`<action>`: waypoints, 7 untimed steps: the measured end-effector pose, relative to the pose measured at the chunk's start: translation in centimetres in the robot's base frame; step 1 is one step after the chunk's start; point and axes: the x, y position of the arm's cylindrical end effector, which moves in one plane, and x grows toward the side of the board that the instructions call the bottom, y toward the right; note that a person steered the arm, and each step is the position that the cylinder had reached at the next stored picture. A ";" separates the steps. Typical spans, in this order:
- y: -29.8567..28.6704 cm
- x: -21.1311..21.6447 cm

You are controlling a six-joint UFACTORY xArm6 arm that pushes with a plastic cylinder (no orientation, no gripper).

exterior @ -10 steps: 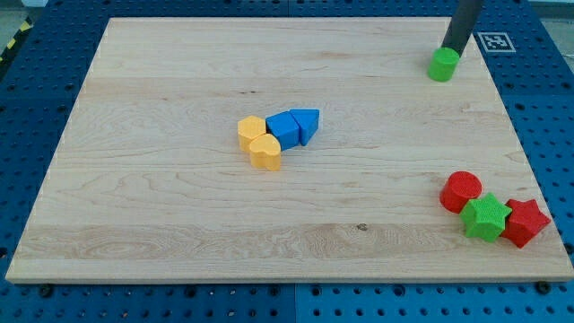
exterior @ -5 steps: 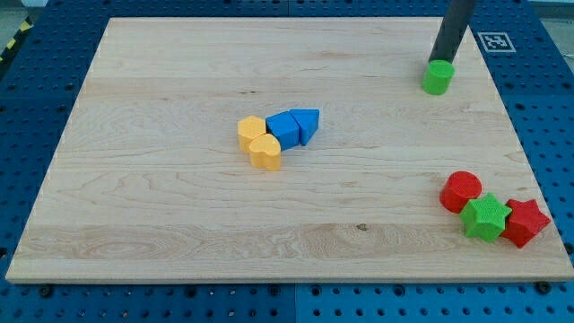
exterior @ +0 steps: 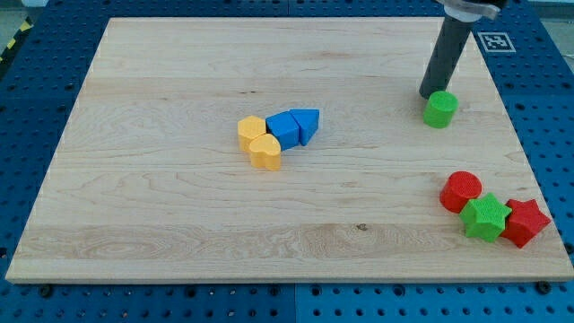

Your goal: Push the green circle to the top of the green star

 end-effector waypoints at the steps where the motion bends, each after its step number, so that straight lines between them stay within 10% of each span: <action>1: 0.0 2.5; 5: 3.3 10.7; 7: -0.5 2.0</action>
